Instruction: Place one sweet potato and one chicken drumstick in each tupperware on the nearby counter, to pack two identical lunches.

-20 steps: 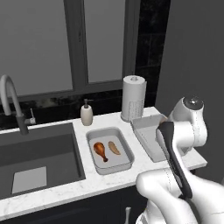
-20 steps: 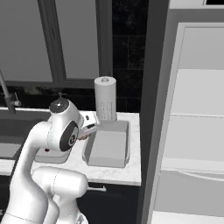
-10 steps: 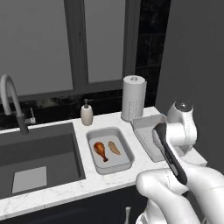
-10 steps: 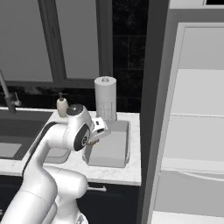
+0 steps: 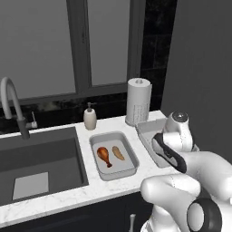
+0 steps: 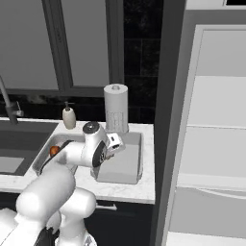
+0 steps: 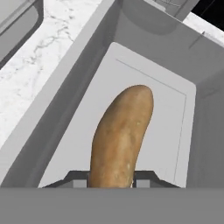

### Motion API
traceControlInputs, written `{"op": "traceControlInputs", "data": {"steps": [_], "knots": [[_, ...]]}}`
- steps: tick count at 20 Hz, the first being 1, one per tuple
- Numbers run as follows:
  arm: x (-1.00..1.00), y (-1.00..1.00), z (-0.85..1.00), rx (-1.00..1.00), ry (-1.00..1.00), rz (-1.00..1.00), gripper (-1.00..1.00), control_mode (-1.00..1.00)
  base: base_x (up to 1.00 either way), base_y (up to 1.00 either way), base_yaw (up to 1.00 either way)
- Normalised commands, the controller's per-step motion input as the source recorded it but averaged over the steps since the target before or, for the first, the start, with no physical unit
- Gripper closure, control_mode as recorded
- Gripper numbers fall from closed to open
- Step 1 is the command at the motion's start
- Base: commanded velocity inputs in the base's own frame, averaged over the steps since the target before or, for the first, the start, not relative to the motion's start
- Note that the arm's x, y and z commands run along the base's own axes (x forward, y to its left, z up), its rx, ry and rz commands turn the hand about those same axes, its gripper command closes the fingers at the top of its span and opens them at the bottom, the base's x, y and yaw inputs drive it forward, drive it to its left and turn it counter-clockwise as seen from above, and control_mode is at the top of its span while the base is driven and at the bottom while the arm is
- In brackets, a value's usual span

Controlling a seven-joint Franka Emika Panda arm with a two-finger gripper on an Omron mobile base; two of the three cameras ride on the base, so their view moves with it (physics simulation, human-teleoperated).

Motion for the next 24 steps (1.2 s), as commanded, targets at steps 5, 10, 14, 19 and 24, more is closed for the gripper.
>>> {"op": "traceControlInputs", "data": {"steps": [5, 10, 14, 19, 24], "knots": [[0.41, -0.07, -0.11, 0.0, 0.15, 0.0, 1.0, -1.0, 0.0, 0.0, 0.0], [0.3, -0.01, -0.35, 0.0, 0.14, 0.01, 1.0, -1.0, 0.0, 0.0, 0.0], [0.17, -0.04, -0.53, 0.0, 0.08, 0.03, -1.0, -1.0, 0.0, 0.0, 0.0], [0.06, -0.09, -0.35, 0.0, 0.0, 0.04, -1.0, -1.0, 0.0, 0.0, 0.0], [-0.49, 0.0, 0.2, 0.0, -0.08, 0.0, -1.0, -1.0, 0.0, 0.0, 0.0]]}}
